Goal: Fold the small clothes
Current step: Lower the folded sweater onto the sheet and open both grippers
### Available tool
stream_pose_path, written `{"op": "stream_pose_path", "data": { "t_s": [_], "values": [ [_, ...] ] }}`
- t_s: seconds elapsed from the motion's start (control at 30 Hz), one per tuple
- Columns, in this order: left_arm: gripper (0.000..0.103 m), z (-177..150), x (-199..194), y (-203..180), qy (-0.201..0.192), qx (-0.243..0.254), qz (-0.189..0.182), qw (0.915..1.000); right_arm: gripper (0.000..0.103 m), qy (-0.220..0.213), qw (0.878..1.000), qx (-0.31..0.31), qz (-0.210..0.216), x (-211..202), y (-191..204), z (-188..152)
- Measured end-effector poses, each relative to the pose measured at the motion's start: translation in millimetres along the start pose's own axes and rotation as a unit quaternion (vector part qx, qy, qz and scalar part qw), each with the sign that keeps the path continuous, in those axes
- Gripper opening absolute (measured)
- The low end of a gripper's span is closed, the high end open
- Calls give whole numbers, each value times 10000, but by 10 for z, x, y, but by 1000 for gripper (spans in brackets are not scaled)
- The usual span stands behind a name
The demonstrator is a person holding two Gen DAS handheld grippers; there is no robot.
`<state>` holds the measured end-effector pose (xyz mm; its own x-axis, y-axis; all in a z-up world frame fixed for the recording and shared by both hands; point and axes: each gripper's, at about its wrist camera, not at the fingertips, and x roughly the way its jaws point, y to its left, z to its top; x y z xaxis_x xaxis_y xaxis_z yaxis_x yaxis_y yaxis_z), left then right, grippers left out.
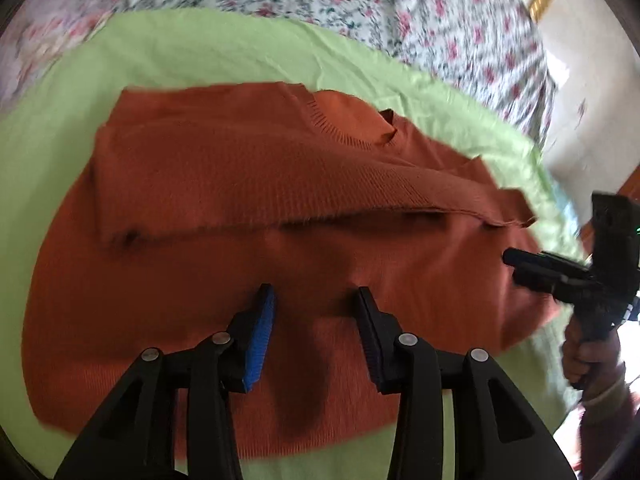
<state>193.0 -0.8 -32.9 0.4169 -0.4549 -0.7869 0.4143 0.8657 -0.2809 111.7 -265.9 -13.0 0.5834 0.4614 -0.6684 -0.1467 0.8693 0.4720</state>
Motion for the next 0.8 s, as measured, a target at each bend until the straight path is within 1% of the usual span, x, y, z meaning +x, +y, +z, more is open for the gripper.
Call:
{"op": "stream_pose_path", "data": {
  "t_s": [0.03,0.07,0.1,0.13,0.17,0.23,0.27,0.3,0.33,0.37,0.43,0.47,0.6,0.67,0.8],
  "values": [
    [42,107,49,13,65,10,58,10000,54,155,9997,-185,-44,85,56,6],
    [42,217,89,44,104,-8,128,9999,53,326,9986,-371,-184,185,88,33],
    [42,375,127,95,85,-42,285,9995,52,436,9974,-455,-338,262,61,88],
    [41,524,163,166,30,-108,474,9988,52,445,9973,-422,-400,287,12,140],
    [41,692,198,268,-43,-230,635,9977,52,384,9972,-274,-582,301,-112,235],
    [41,909,206,473,-224,-571,941,9937,51,133,9933,105,-1145,267,-376,416],
    [42,973,189,573,-311,-751,1031,9914,52,-118,9909,440,-1264,195,-552,505],
    [42,1022,160,687,-424,-954,1040,9891,52,-320,9868,700,-1427,125,-673,551],
    [42,1034,122,794,-497,-1171,996,9869,52,-577,9797,1029,-1620,19,-826,582],
    [42,1020,92,858,-530,-1334,955,9850,52,-717,9763,1240,-1625,-46,-913,587],
    [42,866,-12,933,-586,-1546,775,9832,52,-888,9728,1565,-1462,-164,-1001,540],
    [43,772,-53,914,-617,-1564,700,9833,52,-916,9735,1571,-1389,-210,-971,491],
    [43,222,-306,747,-630,-1587,608,9834,52,-839,9785,1374,-1288,-303,-752,225],
    [46,-101,-487,617,-718,-1652,479,9825,52,-805,9801,1380,-1177,-311,-621,61],
    [50,-579,-765,403,-767,-1739,305,9813,52,-878,9816,1425,-914,-393,-364,-252]
  ]
}}
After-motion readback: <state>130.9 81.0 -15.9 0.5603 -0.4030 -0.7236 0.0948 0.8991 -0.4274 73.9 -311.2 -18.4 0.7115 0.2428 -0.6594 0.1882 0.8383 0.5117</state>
